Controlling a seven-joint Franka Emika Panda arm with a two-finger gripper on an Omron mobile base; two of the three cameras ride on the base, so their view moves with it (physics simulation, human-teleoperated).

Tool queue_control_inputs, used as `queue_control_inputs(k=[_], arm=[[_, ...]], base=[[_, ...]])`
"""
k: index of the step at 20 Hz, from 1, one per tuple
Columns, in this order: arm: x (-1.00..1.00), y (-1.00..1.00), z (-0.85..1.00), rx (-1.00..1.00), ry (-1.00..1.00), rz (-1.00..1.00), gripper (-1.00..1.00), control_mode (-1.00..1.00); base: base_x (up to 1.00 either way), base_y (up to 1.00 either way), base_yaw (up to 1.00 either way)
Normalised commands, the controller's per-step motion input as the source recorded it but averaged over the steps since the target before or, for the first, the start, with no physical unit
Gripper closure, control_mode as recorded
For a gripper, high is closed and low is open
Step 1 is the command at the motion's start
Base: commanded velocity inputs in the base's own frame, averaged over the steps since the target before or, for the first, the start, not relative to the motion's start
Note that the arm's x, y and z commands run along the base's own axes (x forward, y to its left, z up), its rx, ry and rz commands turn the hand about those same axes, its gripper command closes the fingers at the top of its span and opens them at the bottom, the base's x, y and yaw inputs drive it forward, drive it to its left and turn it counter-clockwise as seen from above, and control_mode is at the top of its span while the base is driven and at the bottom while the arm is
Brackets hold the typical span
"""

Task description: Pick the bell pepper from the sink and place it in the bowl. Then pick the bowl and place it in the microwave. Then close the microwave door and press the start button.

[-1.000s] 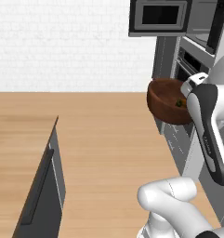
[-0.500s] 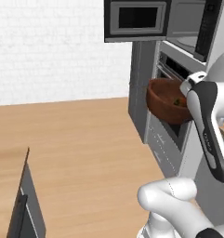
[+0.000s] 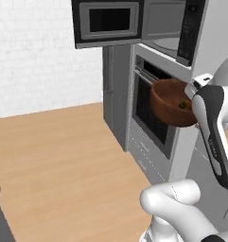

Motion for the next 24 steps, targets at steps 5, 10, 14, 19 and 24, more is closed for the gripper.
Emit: queue_control_inputs(k=[5, 10, 14, 19, 24], arm=[[0.0, 0.0, 0.0, 0.0, 0.0, 0.0, 1.0, 1.0], [0.0, 0.0, 0.0, 0.0, 0.0, 0.0, 1.0, 1.0], [0.0, 0.0, 0.0, 0.0, 0.0, 0.0, 1.0, 1.0], [0.0, 0.0, 0.0, 0.0, 0.0, 0.0, 1.0, 1.0], [0.0, 0.0, 0.0, 0.0, 0.0, 0.0, 1.0, 1.0]], base=[[0.99, 0.07, -0.3], [0.4, 0.26, -0.28], [0.39, 0.31, -0.31], [0.87, 0.42, -0.34], [0.4, 0.59, -0.26]])
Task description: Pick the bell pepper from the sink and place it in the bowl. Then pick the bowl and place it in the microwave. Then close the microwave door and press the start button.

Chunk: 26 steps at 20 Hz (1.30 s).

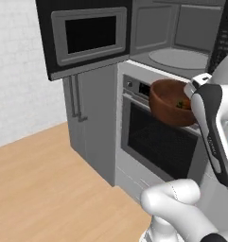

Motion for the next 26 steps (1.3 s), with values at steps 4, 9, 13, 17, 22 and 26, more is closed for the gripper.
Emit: queue_control_inputs(k=[4, 9, 13, 17, 22, 26], arm=[[0.0, 0.0, 0.0, 0.0, 0.0, 0.0, 1.0, 1.0], [0.0, 0.0, 0.0, 0.0, 0.0, 0.0, 1.0, 1.0], [0.0, 0.0, 0.0, 0.0, 0.0, 0.0, 1.0, 1.0], [0.0, 0.0, 0.0, 0.0, 0.0, 0.0, 1.0, 1.0], [0.0, 0.0, 0.0, 0.0, 0.0, 0.0, 1.0, 1.0], [0.0, 0.0, 0.0, 0.0, 0.0, 0.0, 1.0, 1.0]], base=[[0.43, 0.73, -0.32], [0.68, 0.6, -0.39], [0.65, 0.34, -0.4], [0.0, 0.0, -0.43], [0.0, 0.0, -0.43], [0.19, 0.0, -0.37]])
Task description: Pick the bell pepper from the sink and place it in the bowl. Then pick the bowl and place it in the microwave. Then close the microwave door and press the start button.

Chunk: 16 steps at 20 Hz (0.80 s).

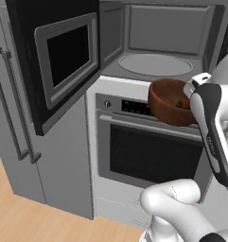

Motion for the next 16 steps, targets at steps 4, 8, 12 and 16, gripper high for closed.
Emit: queue_control_inputs(k=[4, 8, 12, 16], arm=[[0.0, 0.0, 0.0, 0.0, 0.0, 0.0, 1.0, 1.0], [0.0, 0.0, 0.0, 0.0, 0.0, 0.0, 1.0, 1.0], [0.0, 0.0, 0.0, 0.0, 0.0, 0.0, 1.0, 1.0], [0.06, 0.0, 0.13, 0.0, -0.07, 0.0, 1.0, -1.0]], base=[[0.49, 0.01, -0.09], [0.2, 0.0, -0.01], [0.09, 0.03, 0.0], [0.16, 0.02, 0.0]])
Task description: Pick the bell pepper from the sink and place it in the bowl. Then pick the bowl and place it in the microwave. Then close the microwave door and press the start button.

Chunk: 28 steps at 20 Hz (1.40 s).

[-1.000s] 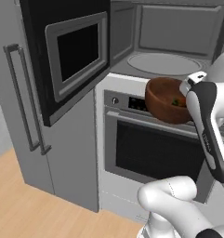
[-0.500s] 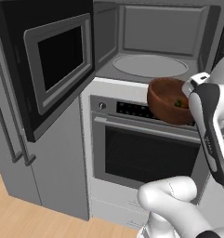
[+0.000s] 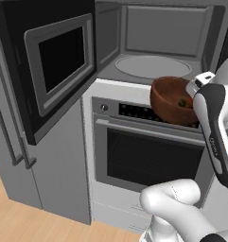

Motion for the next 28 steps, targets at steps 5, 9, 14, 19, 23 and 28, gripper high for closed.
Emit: queue_control_inputs(k=[5, 9, 14, 19, 23, 28], arm=[[0.0, 0.04, 0.52, 0.0, -0.14, 0.0, 1.0, -1.0], [0.16, 0.01, 0.47, 0.0, -0.08, 0.0, 1.0, -1.0], [0.51, 0.0, 0.3, 0.0, 0.0, 0.0, 1.0, -1.0], [0.64, 0.0, 0.13, 0.0, -0.01, -0.02, 1.0, -1.0], [0.66, 0.0, 0.16, -0.01, -0.04, -0.06, 1.0, -1.0], [0.76, 0.02, 0.12, -0.02, -0.01, -0.09, 1.0, -1.0]], base=[[0.0, 0.0, 0.0], [0.0, 0.0, 0.0], [0.0, 0.0, 0.0], [0.0, 0.0, 0.0], [0.0, 0.0, 0.0], [0.0, 0.0, 0.0]])
